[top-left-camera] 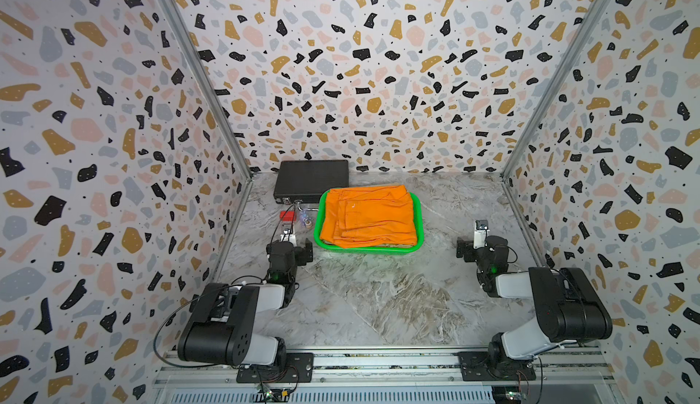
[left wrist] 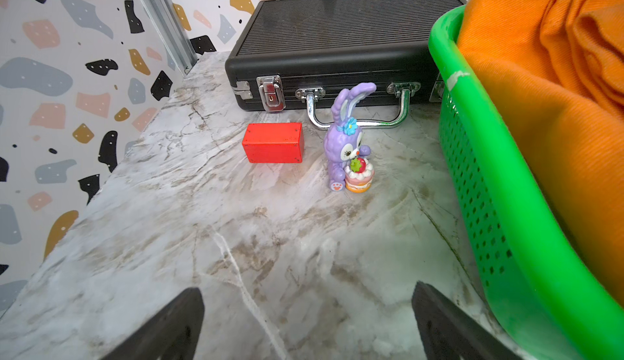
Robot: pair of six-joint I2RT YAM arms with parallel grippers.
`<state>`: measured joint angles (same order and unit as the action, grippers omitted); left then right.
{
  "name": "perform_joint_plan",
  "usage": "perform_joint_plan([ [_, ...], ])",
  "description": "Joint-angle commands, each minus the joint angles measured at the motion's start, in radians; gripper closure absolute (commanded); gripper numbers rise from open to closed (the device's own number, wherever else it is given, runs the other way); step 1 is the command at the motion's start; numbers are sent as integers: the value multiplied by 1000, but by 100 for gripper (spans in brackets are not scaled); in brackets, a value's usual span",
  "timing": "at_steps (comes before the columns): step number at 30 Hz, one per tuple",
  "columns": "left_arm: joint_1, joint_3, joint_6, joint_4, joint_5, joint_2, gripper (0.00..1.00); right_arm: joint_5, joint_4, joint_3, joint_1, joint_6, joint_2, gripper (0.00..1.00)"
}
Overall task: Put the folded long pants in the basket
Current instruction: Reset both arms
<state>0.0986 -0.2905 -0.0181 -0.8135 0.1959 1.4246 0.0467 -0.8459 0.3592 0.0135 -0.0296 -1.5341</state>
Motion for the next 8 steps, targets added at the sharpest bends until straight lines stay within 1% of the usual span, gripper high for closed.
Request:
perform_joint_plan([
  [1,1,-22,10,-32,6,-5,0,-7,-18,3,3,11,22,0],
  [8,2,-21,12,-36,3,-4,0,-6,-18,3,3,11,22,0],
])
